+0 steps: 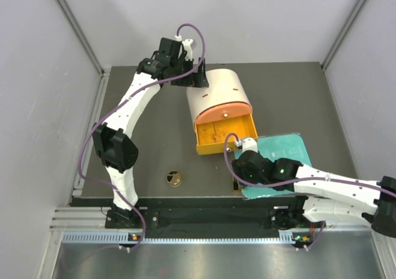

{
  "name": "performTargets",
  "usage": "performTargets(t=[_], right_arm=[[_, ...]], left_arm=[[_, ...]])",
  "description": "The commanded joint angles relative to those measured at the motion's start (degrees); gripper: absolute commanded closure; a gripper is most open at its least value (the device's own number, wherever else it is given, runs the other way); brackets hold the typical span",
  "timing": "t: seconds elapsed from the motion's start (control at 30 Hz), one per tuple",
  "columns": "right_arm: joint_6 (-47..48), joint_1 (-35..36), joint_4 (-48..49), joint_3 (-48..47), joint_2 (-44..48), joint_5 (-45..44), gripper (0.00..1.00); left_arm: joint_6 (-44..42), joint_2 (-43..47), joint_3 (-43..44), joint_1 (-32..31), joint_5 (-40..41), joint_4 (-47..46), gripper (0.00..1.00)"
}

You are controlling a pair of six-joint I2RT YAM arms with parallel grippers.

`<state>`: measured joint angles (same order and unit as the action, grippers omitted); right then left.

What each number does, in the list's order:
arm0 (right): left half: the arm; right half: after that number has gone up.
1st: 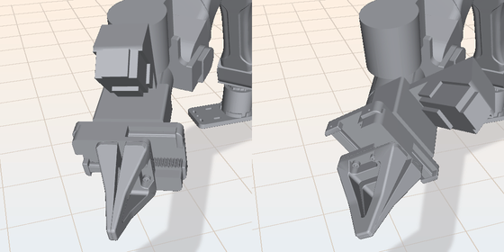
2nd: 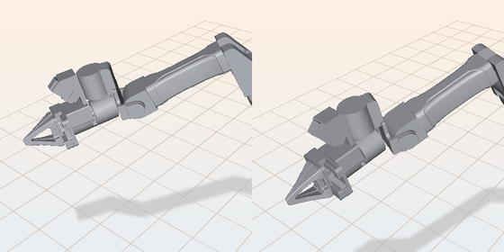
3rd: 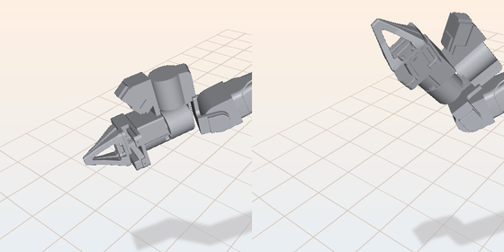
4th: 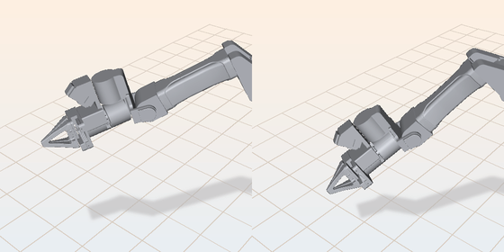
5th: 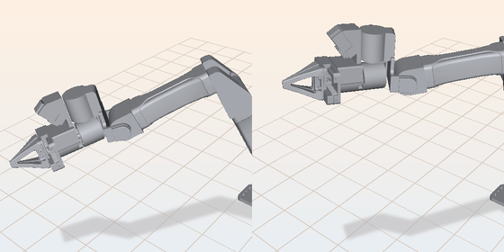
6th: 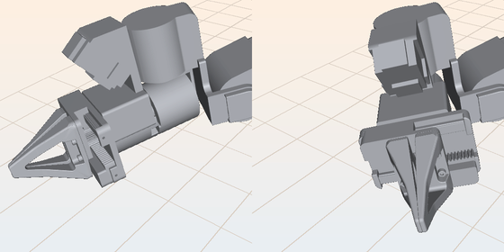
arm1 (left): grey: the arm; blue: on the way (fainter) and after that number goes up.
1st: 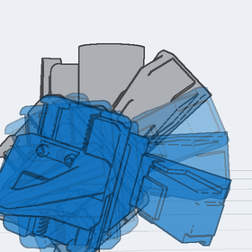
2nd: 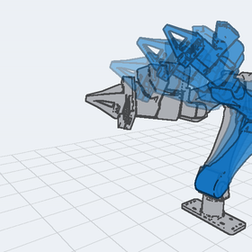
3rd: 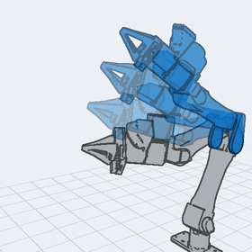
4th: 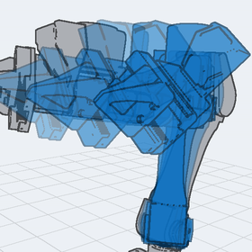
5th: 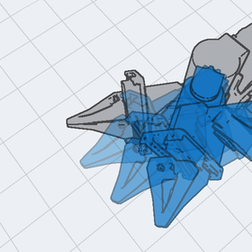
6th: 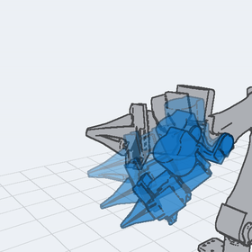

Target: Organize the makeup

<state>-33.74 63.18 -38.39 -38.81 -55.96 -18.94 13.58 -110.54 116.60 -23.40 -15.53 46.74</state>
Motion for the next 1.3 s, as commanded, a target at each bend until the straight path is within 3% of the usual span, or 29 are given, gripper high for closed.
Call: performTargets(t=[0.0,0.27,0.63,1.1,1.27], right_arm=[[-2.30,0.54,6.04,1.63,-3.79,-0.48,0.40],[-2.47,0.54,9.56,1.10,-11.44,-2.67,0.40],[-5.46,0.63,7.54,1.89,-13.29,-7.78,0.45],[-11.33,4.32,1.66,4.00,-2.75,-8.40,0.43],[-16.26,4.32,5.77,9.09,1.20,-0.25,0.43]], left_arm=[[-1.89,-2.75,-1.46,-0.51,2.70,5.03,0.01],[-2.16,-2.57,-1.64,-0.51,3.14,5.29,0.01],[-2.77,-2.22,-1.72,-0.51,3.75,5.73,0.01],[-2.77,-2.66,-1.37,-0.51,3.93,5.91,0.01],[-2.77,-2.66,-1.63,-0.51,4.02,5.82,0.01]])
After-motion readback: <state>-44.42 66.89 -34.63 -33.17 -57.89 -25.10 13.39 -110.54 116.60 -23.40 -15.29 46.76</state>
